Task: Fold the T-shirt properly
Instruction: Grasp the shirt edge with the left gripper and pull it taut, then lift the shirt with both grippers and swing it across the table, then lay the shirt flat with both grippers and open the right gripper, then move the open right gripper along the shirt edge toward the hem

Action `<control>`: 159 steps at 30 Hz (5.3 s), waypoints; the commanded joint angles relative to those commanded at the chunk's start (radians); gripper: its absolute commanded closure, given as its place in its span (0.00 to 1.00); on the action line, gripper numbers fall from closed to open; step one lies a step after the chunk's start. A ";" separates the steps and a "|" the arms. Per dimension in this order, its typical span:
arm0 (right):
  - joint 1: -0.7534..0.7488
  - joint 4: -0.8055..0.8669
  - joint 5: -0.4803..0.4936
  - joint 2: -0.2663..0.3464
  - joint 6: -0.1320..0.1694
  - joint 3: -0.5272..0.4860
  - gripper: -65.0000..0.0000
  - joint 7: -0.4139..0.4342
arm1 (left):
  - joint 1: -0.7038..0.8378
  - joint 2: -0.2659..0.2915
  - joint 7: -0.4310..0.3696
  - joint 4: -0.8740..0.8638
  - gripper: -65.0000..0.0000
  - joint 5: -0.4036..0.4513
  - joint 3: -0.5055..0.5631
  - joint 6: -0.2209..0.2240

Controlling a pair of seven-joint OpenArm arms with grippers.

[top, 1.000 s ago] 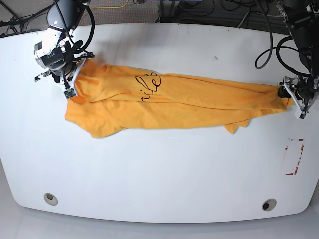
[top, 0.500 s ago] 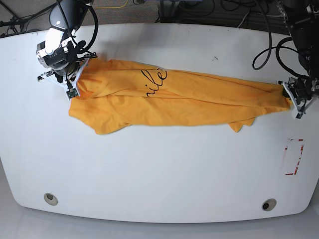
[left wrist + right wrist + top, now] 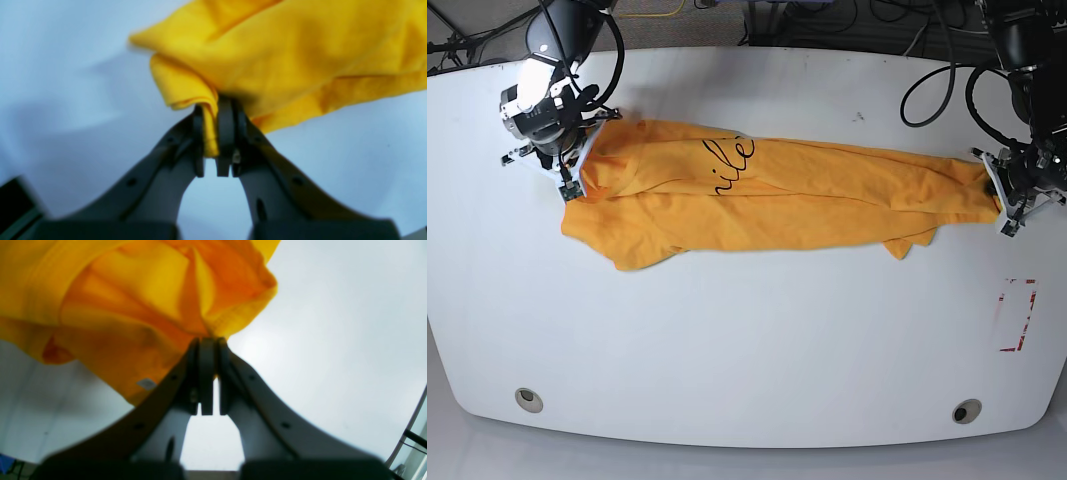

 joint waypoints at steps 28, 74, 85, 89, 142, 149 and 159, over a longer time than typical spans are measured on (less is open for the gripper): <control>0.336 -0.018 0.002 0.092 0.000 -0.002 0.98 0.003 | -0.264 0.180 0.129 0.284 1.00 0.000 0.025 0.000; 0.807 -0.064 0.002 0.353 0.000 -0.141 0.98 -0.060 | -0.767 0.137 0.219 0.074 1.00 -0.008 -0.054 0.000; 0.422 -0.017 0.002 0.210 0.000 0.026 0.98 -0.054 | -0.396 0.138 0.215 0.198 1.00 -0.008 -0.054 0.000; 0.308 -0.018 0.002 0.149 0.000 0.078 0.98 -0.026 | -0.272 0.137 0.213 0.201 1.00 -0.006 -0.055 0.000; -0.080 -0.014 0.173 -0.025 0.000 0.149 0.12 0.103 | 0.199 0.080 0.118 0.206 0.50 0.000 -0.146 0.000; 0.055 -0.054 0.161 -0.021 0.000 0.169 0.13 0.103 | 0.198 0.080 0.118 0.206 0.48 0.000 -0.147 0.000; 0.281 -0.304 0.063 0.012 0.000 0.166 0.13 0.118 | 0.193 0.080 0.118 0.206 0.48 -0.006 -0.146 0.000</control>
